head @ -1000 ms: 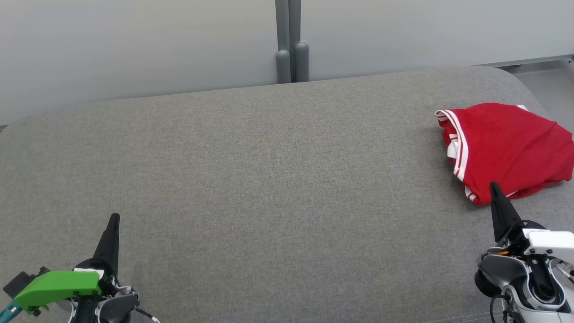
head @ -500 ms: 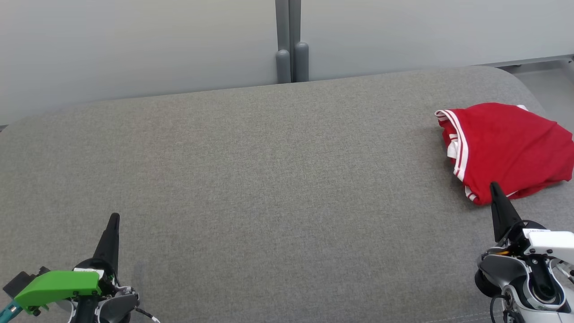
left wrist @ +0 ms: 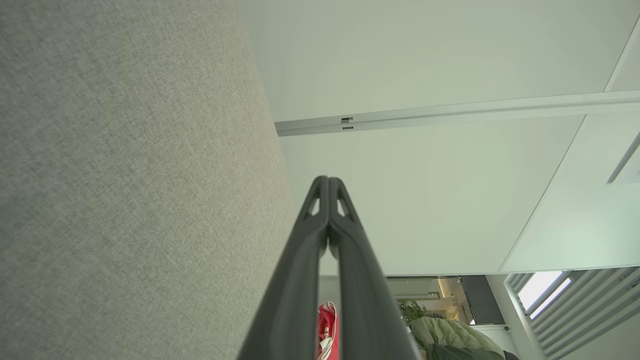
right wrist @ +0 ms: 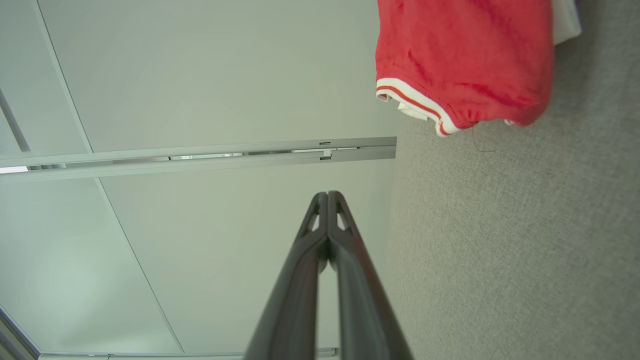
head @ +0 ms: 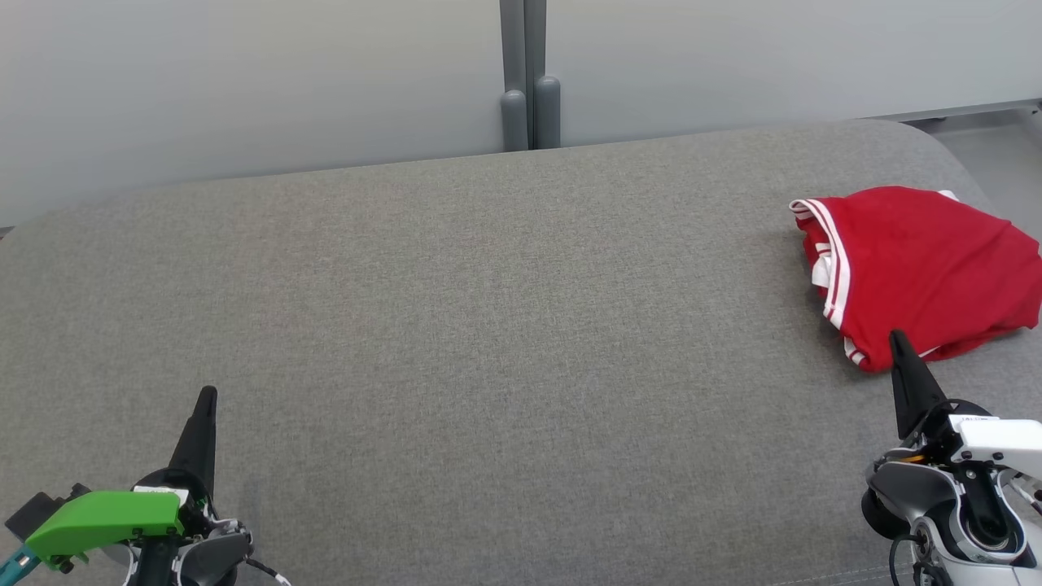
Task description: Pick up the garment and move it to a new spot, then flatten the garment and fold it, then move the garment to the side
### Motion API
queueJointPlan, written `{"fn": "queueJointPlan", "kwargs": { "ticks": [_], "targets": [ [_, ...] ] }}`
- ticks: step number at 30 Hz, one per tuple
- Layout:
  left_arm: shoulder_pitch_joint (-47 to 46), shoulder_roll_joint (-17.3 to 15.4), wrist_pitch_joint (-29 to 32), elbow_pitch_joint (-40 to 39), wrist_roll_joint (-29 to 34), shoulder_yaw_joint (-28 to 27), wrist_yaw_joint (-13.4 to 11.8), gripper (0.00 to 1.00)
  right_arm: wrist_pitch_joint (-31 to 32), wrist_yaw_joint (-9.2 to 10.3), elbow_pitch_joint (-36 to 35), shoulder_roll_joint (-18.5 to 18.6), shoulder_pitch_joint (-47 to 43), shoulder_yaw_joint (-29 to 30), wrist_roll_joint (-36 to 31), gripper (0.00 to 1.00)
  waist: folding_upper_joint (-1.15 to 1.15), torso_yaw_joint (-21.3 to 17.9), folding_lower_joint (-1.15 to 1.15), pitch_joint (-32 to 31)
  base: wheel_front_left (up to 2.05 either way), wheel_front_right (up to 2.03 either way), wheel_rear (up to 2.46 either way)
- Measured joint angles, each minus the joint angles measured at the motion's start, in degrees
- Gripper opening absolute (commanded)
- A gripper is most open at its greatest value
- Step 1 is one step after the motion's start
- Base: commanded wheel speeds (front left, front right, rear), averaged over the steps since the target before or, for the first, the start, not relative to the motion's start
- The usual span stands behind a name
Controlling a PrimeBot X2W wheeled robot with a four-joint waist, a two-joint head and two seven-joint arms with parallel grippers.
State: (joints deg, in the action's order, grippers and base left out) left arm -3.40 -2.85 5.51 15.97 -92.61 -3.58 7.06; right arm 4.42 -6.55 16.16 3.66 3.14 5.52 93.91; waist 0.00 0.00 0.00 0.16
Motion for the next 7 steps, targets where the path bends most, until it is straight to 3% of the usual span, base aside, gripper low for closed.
{"fn": "queueJointPlan", "kwargs": {
  "ticks": [7],
  "targets": [
    [0.0,0.01,0.0,-0.02,0.0,0.0,0.0,0.0,0.01,0.0,-0.01,-0.02,0.0,0.02,-0.01,0.0,0.0,0.0,0.0,0.0,0.0,0.0,0.0]
  ]
}}
